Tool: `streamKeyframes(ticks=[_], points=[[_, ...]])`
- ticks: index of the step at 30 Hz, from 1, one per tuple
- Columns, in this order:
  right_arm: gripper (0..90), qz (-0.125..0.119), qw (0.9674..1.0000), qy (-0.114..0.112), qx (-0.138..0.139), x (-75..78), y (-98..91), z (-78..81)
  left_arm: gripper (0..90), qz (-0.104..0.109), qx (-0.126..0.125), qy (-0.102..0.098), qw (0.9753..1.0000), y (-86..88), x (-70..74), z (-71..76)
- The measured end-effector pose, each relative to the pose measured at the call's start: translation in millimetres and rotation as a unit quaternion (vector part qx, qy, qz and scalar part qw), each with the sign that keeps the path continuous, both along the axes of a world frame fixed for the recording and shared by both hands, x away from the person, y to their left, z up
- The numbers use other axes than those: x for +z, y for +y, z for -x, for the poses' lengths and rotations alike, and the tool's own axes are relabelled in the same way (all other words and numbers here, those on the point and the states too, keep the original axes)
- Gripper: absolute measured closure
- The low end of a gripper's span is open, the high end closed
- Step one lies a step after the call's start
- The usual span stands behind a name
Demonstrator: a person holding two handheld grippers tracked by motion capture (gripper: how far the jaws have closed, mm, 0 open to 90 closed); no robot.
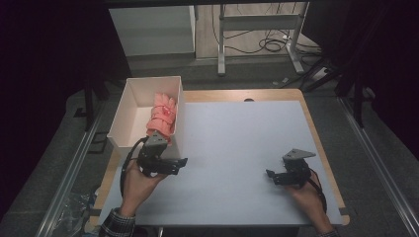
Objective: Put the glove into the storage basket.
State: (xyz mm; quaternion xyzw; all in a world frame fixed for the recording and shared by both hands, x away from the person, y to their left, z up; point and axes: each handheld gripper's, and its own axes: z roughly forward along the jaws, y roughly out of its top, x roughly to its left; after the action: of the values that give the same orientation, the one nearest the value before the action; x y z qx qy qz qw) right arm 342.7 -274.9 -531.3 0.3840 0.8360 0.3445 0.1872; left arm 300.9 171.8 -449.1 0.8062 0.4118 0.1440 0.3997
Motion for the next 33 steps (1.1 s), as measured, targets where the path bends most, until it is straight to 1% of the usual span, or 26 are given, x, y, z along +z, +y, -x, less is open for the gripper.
streamKeyframes(ticks=[1, 2, 6, 7, 8, 9, 10, 11, 13, 14, 15, 19, 24, 27, 30, 33], points=[[15.0, 0.000, 1.0000, 0.000, 0.000, 0.0, 0.0, 0.0, 6.7, 0.000, 0.000, 0.000, 1.0000, 0.0, 0.0, 0.0], [15.0, 0.000, 1.0000, 0.000, 0.000, 0.0, 0.0, 0.0, 6.6, -0.001, -0.008, 0.000, 1.0000, -4.0, -3.0, 1.6], [15.0, 0.000, 1.0000, -0.001, 0.000, -0.1, 0.0, 0.0, 6.6, -0.002, -0.023, 0.000, 0.9997, -12.0, -10.1, 4.7], [15.0, 0.001, 1.0000, 0.000, 0.000, 0.0, -0.1, 0.0, 6.6, -0.002, -0.023, 0.000, 0.9997, -12.0, -10.1, 4.7], [15.0, 0.000, 1.0000, -0.001, 0.000, -0.1, 0.0, 0.0, 6.7, 0.002, -0.029, 0.001, 0.9996, -15.7, -14.4, 6.1], [15.0, 0.000, 1.0000, -0.001, 0.000, -0.1, 0.0, 0.0, 6.7, 0.002, -0.029, 0.001, 0.9996, -15.7, -14.4, 6.1], [15.0, 0.000, 1.0000, -0.001, 0.000, -0.1, 0.0, 0.0, 6.7, 0.012, -0.034, 0.003, 0.9993, -17.7, -17.6, 6.7], [15.0, 0.000, 1.0000, -0.001, 0.000, -0.1, 0.1, 0.0, 6.8, 0.016, -0.038, 0.005, 0.9991, -19.4, -20.1, 7.0], [15.0, -0.001, 1.0000, -0.001, 0.000, -0.1, 0.1, 0.0, 6.8, 0.009, -0.045, 0.005, 0.9989, -25.0, -27.6, 7.8], [15.0, 0.000, 1.0000, -0.001, 0.000, -0.1, 0.0, 0.0, 6.8, 0.009, -0.045, 0.005, 0.9989, -25.0, -27.6, 7.8], [15.0, 0.000, 1.0000, -0.001, 0.000, -0.1, 0.0, 0.0, 6.8, 0.007, -0.048, 0.007, 0.9988, -26.8, -30.6, 7.8], [15.0, 0.000, 1.0000, -0.001, 0.000, -0.1, 0.0, 0.0, 6.8, 0.002, -0.058, 0.014, 0.9982, -35.1, -45.6, 7.5], [15.0, 0.000, 1.0000, -0.001, 0.000, -0.1, 0.1, 0.0, 6.6, -0.005, -0.062, 0.020, 0.9978, -43.2, -61.8, 6.4], [15.0, -0.001, 1.0000, -0.001, -0.001, -0.1, 0.2, 0.1, 6.3, -0.013, -0.064, 0.022, 0.9976, -47.8, -71.4, 5.4], [15.0, -0.001, 1.0000, -0.001, 0.000, -0.1, 0.2, 0.1, 6.0, -0.030, -0.065, 0.022, 0.9972, -51.1, -78.6, 4.1], [15.0, -0.001, 1.0000, -0.001, 0.000, -0.1, 0.2, 0.1, 6.1, -0.035, -0.065, 0.026, 0.9969, -53.9, -85.6, 3.1]])
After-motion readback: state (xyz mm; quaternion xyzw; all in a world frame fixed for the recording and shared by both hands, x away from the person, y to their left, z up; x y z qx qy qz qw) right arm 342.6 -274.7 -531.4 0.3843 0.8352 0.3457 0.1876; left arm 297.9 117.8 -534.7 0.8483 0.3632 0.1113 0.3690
